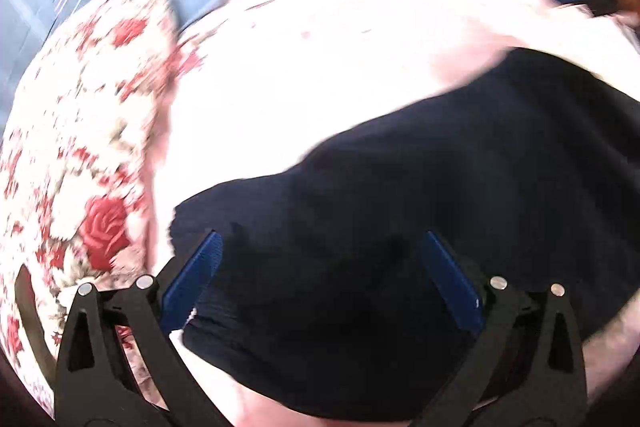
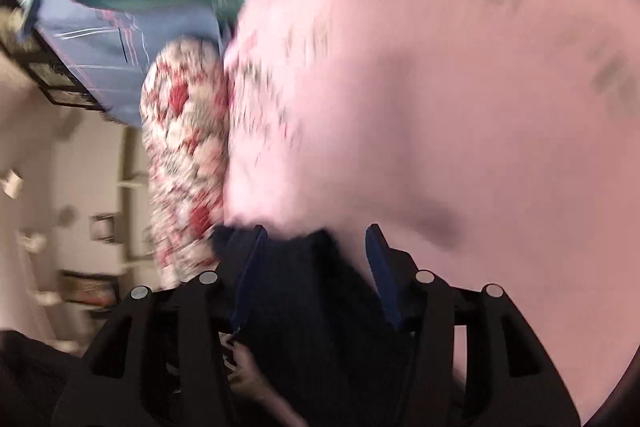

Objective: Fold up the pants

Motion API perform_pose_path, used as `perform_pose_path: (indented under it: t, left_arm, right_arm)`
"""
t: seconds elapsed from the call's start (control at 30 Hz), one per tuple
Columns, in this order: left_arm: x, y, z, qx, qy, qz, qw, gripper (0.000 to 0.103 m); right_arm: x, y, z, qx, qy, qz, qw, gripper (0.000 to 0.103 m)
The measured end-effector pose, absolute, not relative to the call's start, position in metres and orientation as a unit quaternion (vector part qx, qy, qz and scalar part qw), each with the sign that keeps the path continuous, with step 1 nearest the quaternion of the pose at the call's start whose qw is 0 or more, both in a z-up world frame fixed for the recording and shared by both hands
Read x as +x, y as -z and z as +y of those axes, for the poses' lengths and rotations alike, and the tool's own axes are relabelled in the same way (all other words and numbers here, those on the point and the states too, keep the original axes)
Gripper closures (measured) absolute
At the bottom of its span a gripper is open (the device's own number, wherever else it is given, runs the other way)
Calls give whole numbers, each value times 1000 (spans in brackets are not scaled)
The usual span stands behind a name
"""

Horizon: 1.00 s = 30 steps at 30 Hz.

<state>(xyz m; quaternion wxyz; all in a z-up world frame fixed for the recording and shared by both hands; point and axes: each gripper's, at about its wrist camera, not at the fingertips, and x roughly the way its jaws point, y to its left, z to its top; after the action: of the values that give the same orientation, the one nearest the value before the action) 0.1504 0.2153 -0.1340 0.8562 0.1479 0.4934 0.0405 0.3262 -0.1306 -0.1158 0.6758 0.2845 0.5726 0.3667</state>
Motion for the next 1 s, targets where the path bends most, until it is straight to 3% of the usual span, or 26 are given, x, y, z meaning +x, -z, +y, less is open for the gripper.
perform_pose_path:
  t: [0.13, 0.3, 0.33, 0.37, 0.4, 0.43, 0.5, 0.57, 0.7, 0.77, 0.83, 0.9, 1.0]
  left_arm:
    - [160, 150, 238, 129, -75, 511, 846, 2]
    - [157, 160, 235, 151, -81, 500, 849, 2]
    - [154, 163, 234, 155, -82, 499, 849, 2]
    - [151, 164, 232, 159, -82, 496, 850, 2]
    - [151, 163, 231, 162, -85, 494, 850, 2]
    - [148, 162, 227, 163, -87, 495, 849, 2]
    - [150, 154, 229, 161, -96, 495, 848, 2]
    - [146, 141, 223, 164, -96, 479, 857, 2]
    - [132, 124, 189, 186, -64, 449, 872, 2]
    - [128, 123, 166, 184, -35, 446, 875, 2]
    - [124, 127, 135, 189, -11, 454, 871, 2]
    - [117, 126, 106, 182, 21, 455, 871, 2]
    - [107, 127, 55, 194, 78, 448, 869, 2]
  right_arm:
    - [293, 84, -127, 293, -405, 510, 700, 50]
    - [245, 122, -79, 194, -379, 554, 715, 57]
    - [240, 142, -84, 150, -325, 576, 735, 64]
    - [237, 153, -92, 139, -297, 583, 743, 88]
    - [235, 161, -111, 162, -278, 581, 748, 99]
    - [234, 164, -127, 196, -256, 583, 746, 103]
    - [219, 154, -161, 236, -194, 564, 767, 100]
    - [193, 127, -169, 210, -171, 527, 805, 94]
    - [146, 111, -160, 146, -183, 513, 826, 94]
    - [127, 128, -143, 82, -165, 533, 826, 71]
    - [117, 152, -143, 38, -129, 553, 822, 72]
    - [107, 146, -154, 48, -117, 542, 831, 71]
    - [70, 115, -212, 175, -76, 495, 847, 71]
